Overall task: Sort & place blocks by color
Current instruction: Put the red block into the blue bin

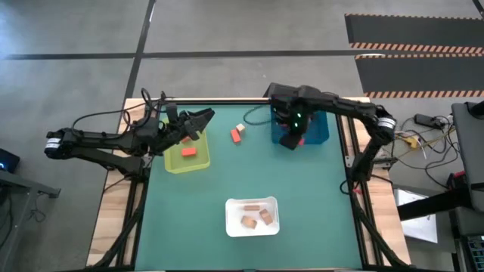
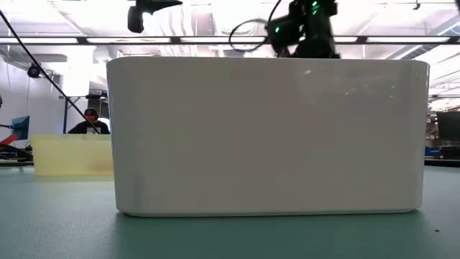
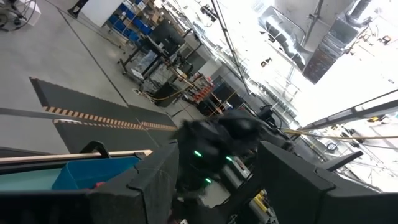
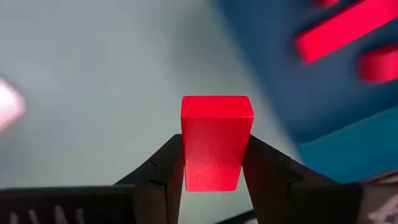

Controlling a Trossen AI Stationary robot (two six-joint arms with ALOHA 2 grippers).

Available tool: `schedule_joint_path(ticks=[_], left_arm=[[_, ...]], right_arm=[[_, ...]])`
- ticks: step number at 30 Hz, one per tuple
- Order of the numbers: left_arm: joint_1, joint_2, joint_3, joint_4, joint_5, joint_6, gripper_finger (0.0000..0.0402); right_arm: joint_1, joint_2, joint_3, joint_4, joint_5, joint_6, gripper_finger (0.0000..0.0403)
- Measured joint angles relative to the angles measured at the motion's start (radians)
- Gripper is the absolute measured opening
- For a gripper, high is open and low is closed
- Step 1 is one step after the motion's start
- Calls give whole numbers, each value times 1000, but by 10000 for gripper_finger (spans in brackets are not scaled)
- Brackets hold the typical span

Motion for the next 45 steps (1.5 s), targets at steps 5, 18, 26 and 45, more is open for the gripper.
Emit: schedule_joint_path(ticks=[5, 18, 26, 45], left_arm=[[0, 0, 0, 1, -5, -1, 203], [0, 0, 1, 3, -27, -2, 203], [0, 0, 1, 3, -60, -1, 203], [0, 0, 1, 1, -60, 4, 203]], right_arm=[[-91, 96, 93, -31, 43, -241, 125], [-203, 141, 100, -25, 145, -795, 125], [-280, 139, 45, 24, 144, -891, 125], [-342, 139, -185, 190, 225, -859, 125]])
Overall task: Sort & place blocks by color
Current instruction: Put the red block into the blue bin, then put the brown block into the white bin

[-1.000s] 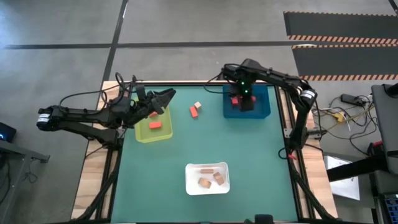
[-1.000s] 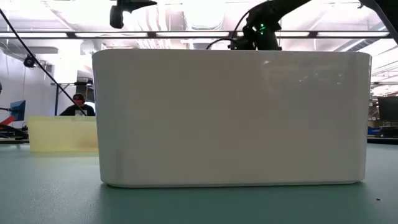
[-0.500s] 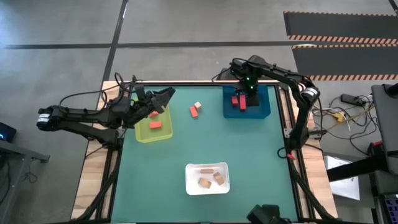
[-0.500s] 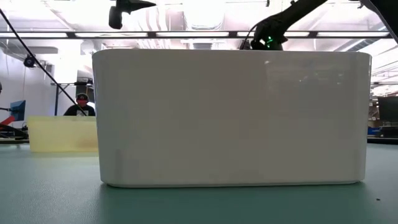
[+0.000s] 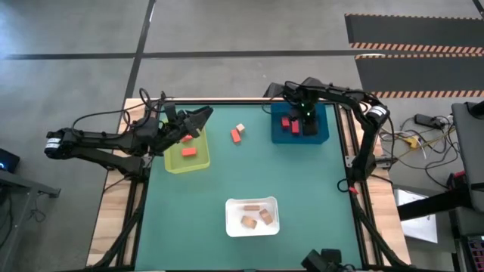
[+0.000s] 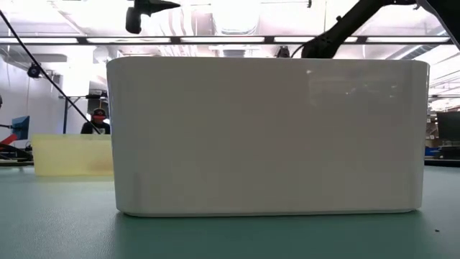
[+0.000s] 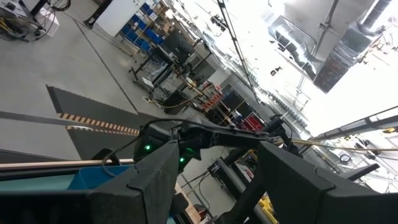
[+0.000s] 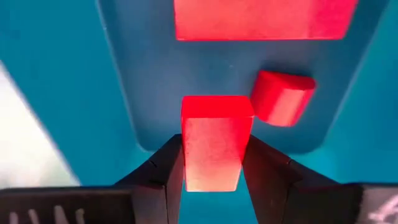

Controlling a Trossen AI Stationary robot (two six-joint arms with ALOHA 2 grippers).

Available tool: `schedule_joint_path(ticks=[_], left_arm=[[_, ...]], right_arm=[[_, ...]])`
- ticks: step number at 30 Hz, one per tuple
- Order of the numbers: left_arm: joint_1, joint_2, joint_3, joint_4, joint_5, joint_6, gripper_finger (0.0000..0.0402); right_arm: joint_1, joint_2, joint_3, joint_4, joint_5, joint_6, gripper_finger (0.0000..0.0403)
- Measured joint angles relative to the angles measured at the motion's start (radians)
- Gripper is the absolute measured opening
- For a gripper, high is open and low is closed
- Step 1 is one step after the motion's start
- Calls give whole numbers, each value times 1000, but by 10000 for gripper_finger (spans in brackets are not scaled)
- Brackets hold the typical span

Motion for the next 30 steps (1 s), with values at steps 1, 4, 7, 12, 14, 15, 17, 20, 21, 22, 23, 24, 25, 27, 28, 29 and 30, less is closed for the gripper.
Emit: schedule_joint_path(ticks=[1, 4, 7, 12, 14, 15, 17, 20, 21, 22, 23, 24, 25, 27, 28, 29, 30], left_arm=[[0, 0, 0, 0, 0, 0, 203], [0, 0, 0, 0, -4, 0, 203], [0, 0, 0, 0, -12, 0, 203], [0, 0, 0, -1, -21, 0, 203], [0, 0, 0, -1, -22, 0, 203], [0, 0, 0, -1, -22, 0, 203], [0, 0, 0, -1, -23, 0, 203], [0, 0, 0, -1, -24, 0, 203], [0, 0, 0, -1, -24, 0, 203], [0, 0, 0, -1, -24, 0, 203], [0, 0, 0, -1, -24, 0, 203], [0, 0, 0, -1, -24, -1, 203], [0, 0, 0, -1, -24, -1, 203], [0, 0, 0, -1, -24, -3, 203], [0, 0, 0, 0, -24, -5, 203], [0, 0, 0, 0, -24, -6, 203], [0, 0, 0, 0, -24, -6, 203]], right_arm=[[-1, 0, -16, 15, 0, 0, 125], [-1, 0, -64, 62, -1, 0, 125], [0, -1, -97, 106, -1, 0, 125], [0, -1, -122, 145, -1, 1, 125], [0, -1, -123, 148, -1, 3, 130], [0, -1, -123, 148, -2, 8, 134], [0, -1, -123, 151, -2, 11, 147], [0, -1, -123, 151, -2, 11, 169], [0, -1, -123, 151, -2, 11, 176], [0, -1, -123, 150, -2, 11, 181], [0, -1, -123, 149, -2, 11, 186], [0, -1, -123, 148, -1, 11, 190], [0, -2, -123, 147, -1, 11, 193], [0, -10, -122, 140, -1, 17, 197], [0, -18, -119, 137, -1, 24, 197], [0, -26, -112, 129, -1, 37, 197], [0, -36, -101, 124, -1, 49, 196]])
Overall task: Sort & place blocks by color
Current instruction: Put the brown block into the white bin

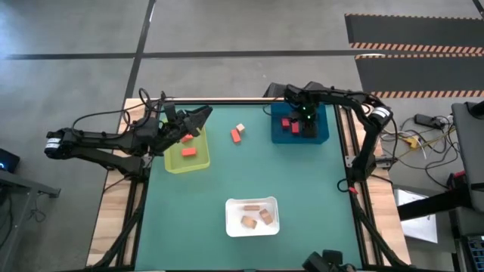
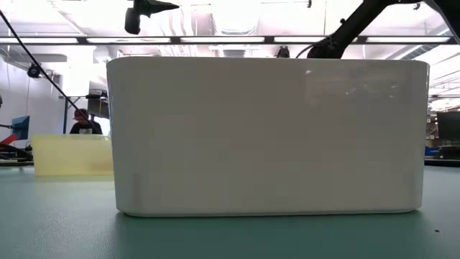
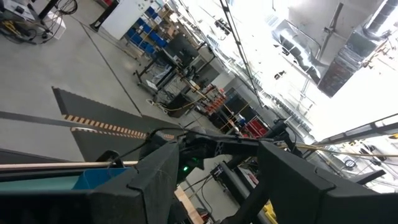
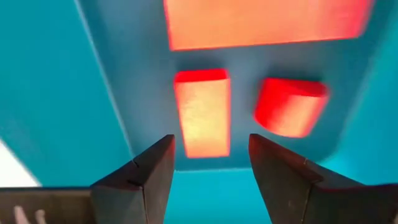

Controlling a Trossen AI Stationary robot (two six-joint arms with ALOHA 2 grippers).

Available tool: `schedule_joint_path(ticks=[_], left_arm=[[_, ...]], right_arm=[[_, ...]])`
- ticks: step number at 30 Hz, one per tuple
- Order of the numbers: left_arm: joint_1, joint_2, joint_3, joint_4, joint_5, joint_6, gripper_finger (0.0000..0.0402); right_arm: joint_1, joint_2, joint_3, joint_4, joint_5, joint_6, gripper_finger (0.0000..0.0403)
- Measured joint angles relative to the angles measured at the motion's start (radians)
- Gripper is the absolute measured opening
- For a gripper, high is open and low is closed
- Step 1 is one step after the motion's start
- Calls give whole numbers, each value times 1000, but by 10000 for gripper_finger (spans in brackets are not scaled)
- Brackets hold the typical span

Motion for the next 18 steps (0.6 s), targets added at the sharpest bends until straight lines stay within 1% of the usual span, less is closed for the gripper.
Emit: schedule_joint_path(ticks=[4, 8, 10, 14, 16, 18], left_arm=[[0, 0, 1, 0, 0, -1, 203], [0, 0, 2, 0, 0, -1, 203], [0, 0, 6, 0, 0, -1, 203], [0, 11, 39, -26, -3, -1, 203], [6, 25, 67, -74, -3, -1, 203], [13, 51, 113, -126, -3, -1, 203]], right_arm=[[1, -40, 61, -52, 0, 66, 190], [3, -98, 131, -84, -31, 221, 182], [3, -139, 153, -84, -91, 320, 177], [6, -235, 174, -44, -250, 501, 165], [16, -290, 170, -7, -291, 570, 158], [36, -347, 164, 32, -298, 605, 151]])
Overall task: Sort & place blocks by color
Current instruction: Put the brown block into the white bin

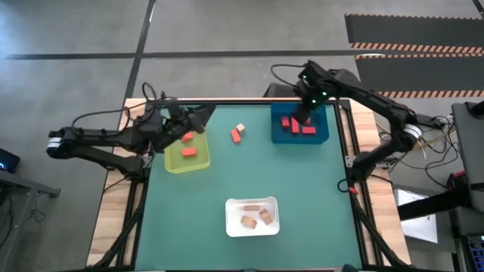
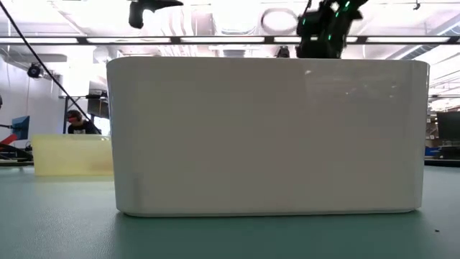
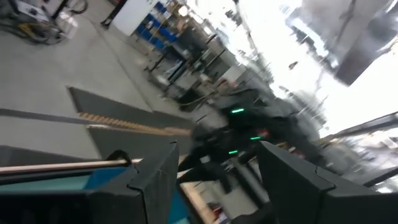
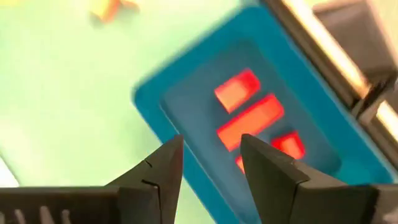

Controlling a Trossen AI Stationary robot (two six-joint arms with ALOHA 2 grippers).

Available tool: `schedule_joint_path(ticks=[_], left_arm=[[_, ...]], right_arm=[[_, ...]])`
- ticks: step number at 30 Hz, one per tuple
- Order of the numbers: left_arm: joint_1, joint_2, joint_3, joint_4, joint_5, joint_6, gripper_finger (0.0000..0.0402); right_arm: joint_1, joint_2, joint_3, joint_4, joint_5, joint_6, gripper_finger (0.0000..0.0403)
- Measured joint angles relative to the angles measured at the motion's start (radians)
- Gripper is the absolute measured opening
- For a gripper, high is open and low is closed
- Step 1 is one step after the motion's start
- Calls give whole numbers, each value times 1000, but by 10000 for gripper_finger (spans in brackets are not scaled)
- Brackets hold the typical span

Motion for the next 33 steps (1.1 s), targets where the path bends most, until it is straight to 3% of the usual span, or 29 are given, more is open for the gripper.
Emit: schedule_joint_path(ticks=[10, 18, 21, 28, 33], left_arm=[[77, 175, 282, -423, 49, 13, 203], [216, 332, 450, -647, 418, 155, 203], [259, 391, 483, -694, 501, 194, 203], [320, 519, 552, -834, 518, 376, 203], [341, 607, 576, -897, 543, 640, 203]], right_arm=[[116, -228, -59, 249, -1, 72, 122], [129, -337, -159, 423, -27, 63, 116], [129, -360, -208, 483, -41, 69, 116], [129, -387, -323, 603, -55, 119, 116], [129, -395, -397, 691, -74, 187, 116]])
